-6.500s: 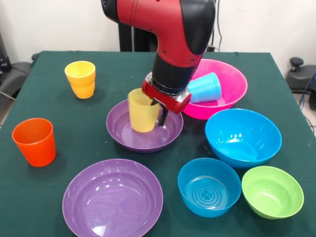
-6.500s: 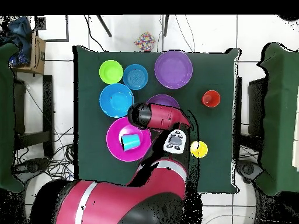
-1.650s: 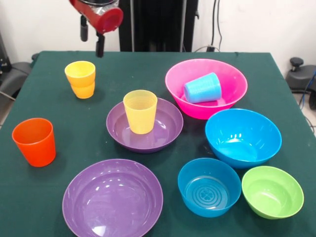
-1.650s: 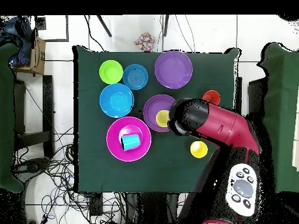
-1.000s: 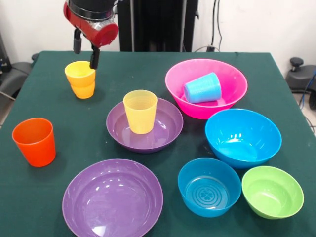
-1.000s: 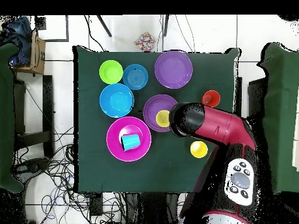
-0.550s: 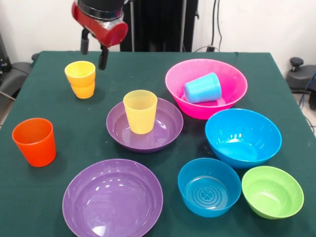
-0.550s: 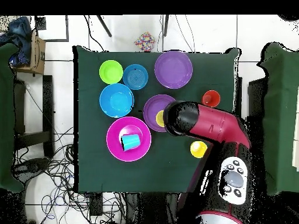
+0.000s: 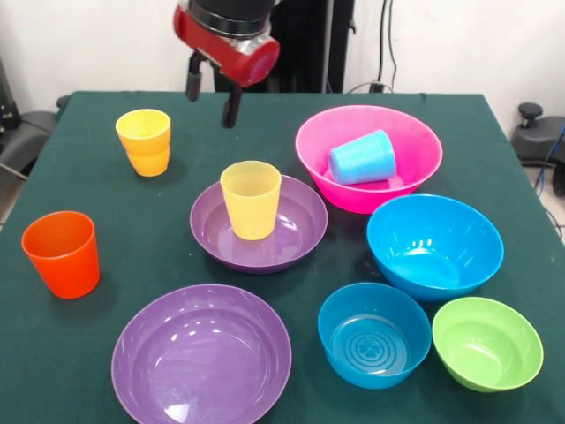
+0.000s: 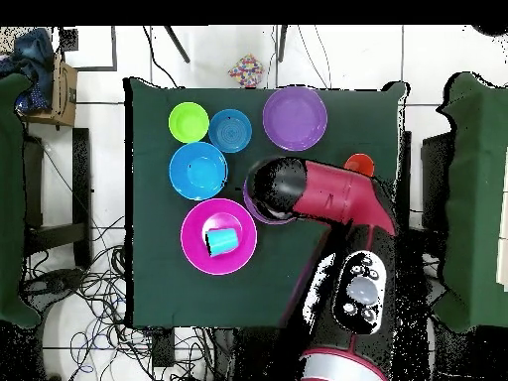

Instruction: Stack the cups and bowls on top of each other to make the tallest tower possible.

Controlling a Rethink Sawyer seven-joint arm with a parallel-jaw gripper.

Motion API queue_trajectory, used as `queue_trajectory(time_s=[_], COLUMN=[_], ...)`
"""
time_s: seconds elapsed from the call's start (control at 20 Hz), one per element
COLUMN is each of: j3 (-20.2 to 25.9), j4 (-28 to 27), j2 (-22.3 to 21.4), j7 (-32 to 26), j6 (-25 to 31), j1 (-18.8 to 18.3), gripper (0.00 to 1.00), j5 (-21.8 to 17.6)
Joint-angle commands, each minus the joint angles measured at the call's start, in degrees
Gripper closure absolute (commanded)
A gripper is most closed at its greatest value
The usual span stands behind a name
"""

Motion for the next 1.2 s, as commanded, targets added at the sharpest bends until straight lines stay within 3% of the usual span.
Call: queue_trajectory(time_s=[0.05, 1.2], j3=[4.99, -0.33], j4=[-7.83, -12.36], j2=[5.10, 12.45], j7=[7.43, 16.90], j6=[8.22, 5.77], j1=[2.69, 9.73], gripper=[0.00, 0.00], j5=[1.97, 10.80])
